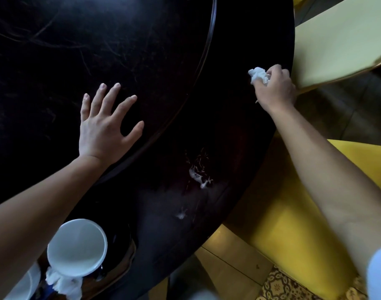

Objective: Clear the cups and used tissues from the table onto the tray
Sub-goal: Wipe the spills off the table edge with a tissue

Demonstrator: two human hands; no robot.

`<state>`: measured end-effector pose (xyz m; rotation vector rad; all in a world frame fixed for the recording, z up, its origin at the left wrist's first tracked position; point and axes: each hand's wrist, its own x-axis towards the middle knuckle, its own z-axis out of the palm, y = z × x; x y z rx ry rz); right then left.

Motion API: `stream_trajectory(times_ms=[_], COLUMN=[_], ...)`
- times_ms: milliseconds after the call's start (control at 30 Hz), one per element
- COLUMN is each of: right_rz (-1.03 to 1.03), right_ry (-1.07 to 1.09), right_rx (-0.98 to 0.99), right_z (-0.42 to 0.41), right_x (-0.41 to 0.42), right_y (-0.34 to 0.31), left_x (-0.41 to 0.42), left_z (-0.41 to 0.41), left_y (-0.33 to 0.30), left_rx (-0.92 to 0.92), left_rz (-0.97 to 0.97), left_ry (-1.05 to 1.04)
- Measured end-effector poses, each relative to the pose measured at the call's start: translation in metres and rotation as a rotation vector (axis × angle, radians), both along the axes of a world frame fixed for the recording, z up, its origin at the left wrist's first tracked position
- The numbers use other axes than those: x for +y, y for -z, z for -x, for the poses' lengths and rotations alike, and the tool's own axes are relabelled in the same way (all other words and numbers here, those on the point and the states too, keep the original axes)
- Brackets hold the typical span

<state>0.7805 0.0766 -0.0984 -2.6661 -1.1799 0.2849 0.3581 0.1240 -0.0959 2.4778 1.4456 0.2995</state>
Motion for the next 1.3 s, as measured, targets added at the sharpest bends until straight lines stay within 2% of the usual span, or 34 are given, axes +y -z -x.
stream_trajectory(times_ms=[167, 300, 400, 467, 633, 767, 867, 933, 1167, 1300], right_rz=[-0.024, 0.023, 0.049, 0.041, -0.004, -0.167, -0.233, -0.224, -0.147, -0.116], right_ry=[-0.005, -0.201, -0.377, -0.419, -0.359, -0.186, -0.153, -0.205, -0.613, -0.666], right_rx=[0.019, 0.075, 0.125, 0.171, 0.314, 0.354, 0.387, 0.408, 0.352, 0.228], right_z=[-0.003, 0.032, 0.080, 0.105, 0.136, 0.139, 0.155, 0.180, 0.276, 0.271], right_x=[0.001, -0.016, -0.063, -0.100, -0.161, -0.176, -0.195, -0.215, -0.267, -0.249], right_y=[0.001, -0.009, -0.012, -0.008, -0.008, -0.019, -0.025, -0.022, -0.008, 0.006], left_x=[-0.001, -0.001, 0.000, 0.000, 0.000, 0.000, 0.000, 0.000, 0.001, 0.001], left_z=[0.001, 0.000, 0.000, 0.001, 0.000, 0.000, 0.000, 0.001, 0.000, 0.000], left_y=[-0.001, -0.001, -0.001, -0.001, -0.003, -0.003, -0.003, -0.003, -0.003, -0.003], left_rx=[-0.002, 0.002, 0.008, 0.012, 0.012, 0.017, 0.022, 0.025, 0.038, 0.037], left_rz=[-0.003, -0.003, 0.003, 0.002, 0.014, 0.017, 0.012, 0.015, 0.021, 0.023], left_ry=[-0.002, -0.002, -0.002, -0.001, 0.000, -0.002, 0.001, 0.001, -0.003, -0.004])
